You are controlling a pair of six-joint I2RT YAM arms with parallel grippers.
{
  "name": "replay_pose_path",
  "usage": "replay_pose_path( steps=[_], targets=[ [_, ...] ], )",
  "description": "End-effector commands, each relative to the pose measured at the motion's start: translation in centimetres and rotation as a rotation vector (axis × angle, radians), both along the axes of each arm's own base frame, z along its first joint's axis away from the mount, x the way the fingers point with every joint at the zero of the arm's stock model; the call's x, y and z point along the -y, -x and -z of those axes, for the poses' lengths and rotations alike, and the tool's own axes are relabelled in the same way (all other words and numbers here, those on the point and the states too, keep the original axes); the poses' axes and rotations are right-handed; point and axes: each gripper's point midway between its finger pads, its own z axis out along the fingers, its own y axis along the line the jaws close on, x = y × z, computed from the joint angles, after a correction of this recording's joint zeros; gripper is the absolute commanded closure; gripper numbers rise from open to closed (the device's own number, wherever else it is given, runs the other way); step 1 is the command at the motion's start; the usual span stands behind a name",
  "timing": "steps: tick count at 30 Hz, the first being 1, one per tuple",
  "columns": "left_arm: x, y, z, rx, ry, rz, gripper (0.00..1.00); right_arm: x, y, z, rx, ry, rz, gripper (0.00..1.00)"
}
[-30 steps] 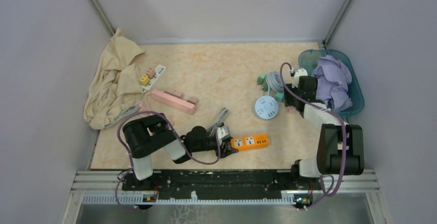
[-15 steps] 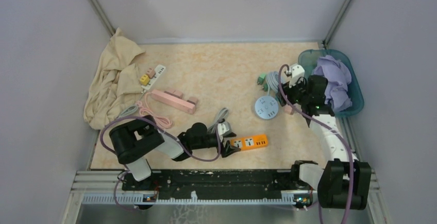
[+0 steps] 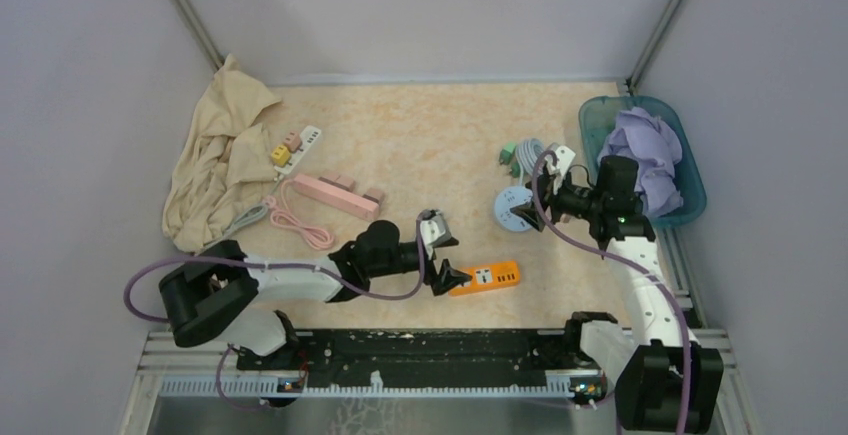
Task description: Pull the plug off the socket
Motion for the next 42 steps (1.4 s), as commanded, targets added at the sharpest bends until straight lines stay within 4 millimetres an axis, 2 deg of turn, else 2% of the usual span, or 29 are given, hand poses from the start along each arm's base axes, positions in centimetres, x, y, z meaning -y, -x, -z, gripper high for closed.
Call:
replay_pose_path(
  steps=[1,3,9,12,16,19,24,34,37,40,42],
  targets=[
    [-0.4,-0.3,0.2,-0.058,-0.083,-0.007,0.06,-1.5,1.7,-1.7,0.096,-0.031,-0.136,0.33],
    [-0.2,-0.4,0.1,-0.102,-0.1,-0.014,0.01,-1.3,1.5,-1.8,0.098,-0.023,-0.12,0.33],
    [0.3,-1.4,0.3,-0.275,-0.132,-0.081,0.0,-0.2,-0.1,-1.7,0.082,0.003,-0.012,0.33],
    [0.1,-1.7,1.8,-0.286,-0.23,-0.098,0.0,-0.1,-0.3,-1.7,0.072,0.005,-0.002,0.33],
    [-0.3,-2.8,3.8,-0.24,-0.389,-0.207,0.0,0.3,-0.7,-1.6,0.065,0.014,0.026,0.32],
    [-0.2,-2.3,5.0,-0.216,-0.499,-0.23,0.0,0.7,-1.1,-1.6,0.061,0.023,0.054,0.32],
    [0.6,-1.4,6.0,-0.187,-0.573,-0.205,0.0,1.3,-1.9,-1.4,0.056,0.037,0.103,0.32],
    [2.4,-0.3,7.5,-0.184,-0.64,-0.135,0.07,1.4,-2.1,-1.1,0.045,0.041,0.111,0.32],
    [2.3,-0.2,7.9,-0.188,-0.66,-0.14,0.11,1.4,-2.0,-1.1,0.043,0.041,0.111,0.32],
    [2.1,-0.2,8.4,-0.194,-0.683,-0.15,0.19,1.4,-2.0,-1.1,0.041,0.04,0.109,0.32],
    [2.0,-0.2,8.6,-0.199,-0.69,-0.15,0.2,1.4,-2.0,-1.1,0.041,0.04,0.108,0.32]
  ],
)
